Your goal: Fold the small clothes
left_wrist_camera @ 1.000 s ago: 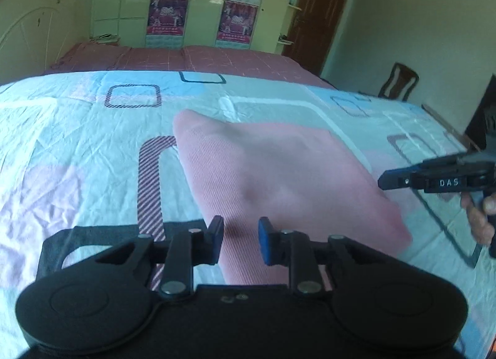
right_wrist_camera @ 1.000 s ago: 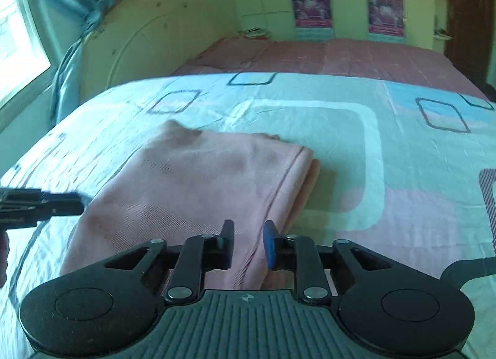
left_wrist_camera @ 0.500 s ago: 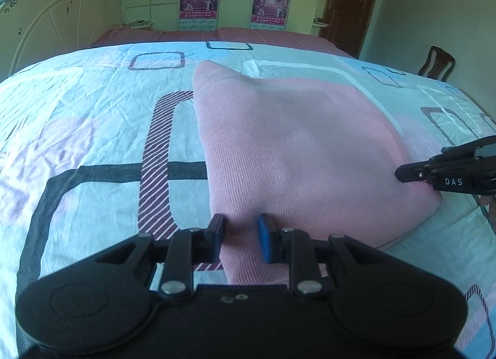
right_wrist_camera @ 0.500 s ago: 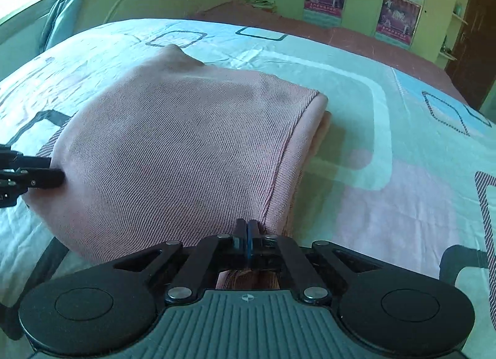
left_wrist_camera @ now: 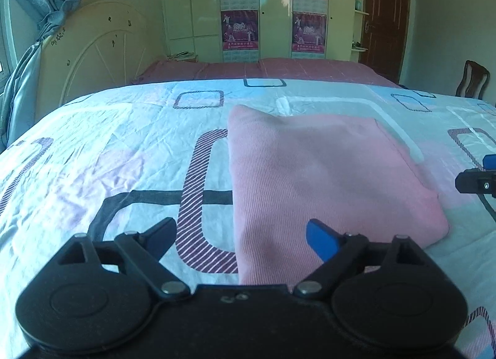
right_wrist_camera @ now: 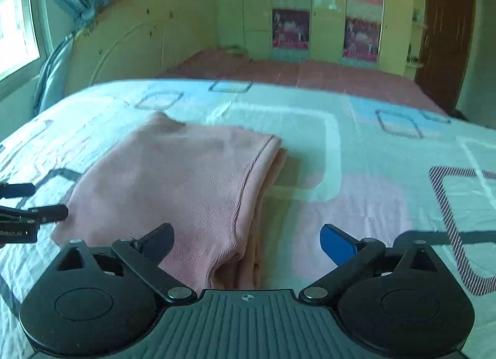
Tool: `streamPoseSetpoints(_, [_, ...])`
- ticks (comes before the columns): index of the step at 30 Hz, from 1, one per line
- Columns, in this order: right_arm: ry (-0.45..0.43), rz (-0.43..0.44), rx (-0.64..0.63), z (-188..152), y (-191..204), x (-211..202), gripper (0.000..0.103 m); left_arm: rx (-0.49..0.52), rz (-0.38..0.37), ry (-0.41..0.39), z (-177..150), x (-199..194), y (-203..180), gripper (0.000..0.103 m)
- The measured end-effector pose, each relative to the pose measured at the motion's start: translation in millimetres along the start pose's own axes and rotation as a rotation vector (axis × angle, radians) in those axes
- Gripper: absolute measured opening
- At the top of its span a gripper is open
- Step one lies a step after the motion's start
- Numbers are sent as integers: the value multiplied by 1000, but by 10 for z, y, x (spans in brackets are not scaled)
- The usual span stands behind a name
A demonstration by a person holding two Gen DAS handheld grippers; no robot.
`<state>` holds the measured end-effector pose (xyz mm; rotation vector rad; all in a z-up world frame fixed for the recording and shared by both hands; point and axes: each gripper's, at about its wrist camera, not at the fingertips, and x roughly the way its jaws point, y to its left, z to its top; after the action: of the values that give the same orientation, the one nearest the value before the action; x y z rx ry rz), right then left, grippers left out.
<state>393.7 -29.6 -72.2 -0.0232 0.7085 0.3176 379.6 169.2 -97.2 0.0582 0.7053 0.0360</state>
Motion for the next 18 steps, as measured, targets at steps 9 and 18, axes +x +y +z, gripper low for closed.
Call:
streamPoseSetpoints(9, [-26, 12, 97, -135, -10, -524, 103, -5, -19, -86, -12, -697, -209, 91])
streamPoseSetpoints(18, [-116, -10, 73, -475, 134, -1474, 103, -37, -39, -185, -218, -1549, -429, 91])
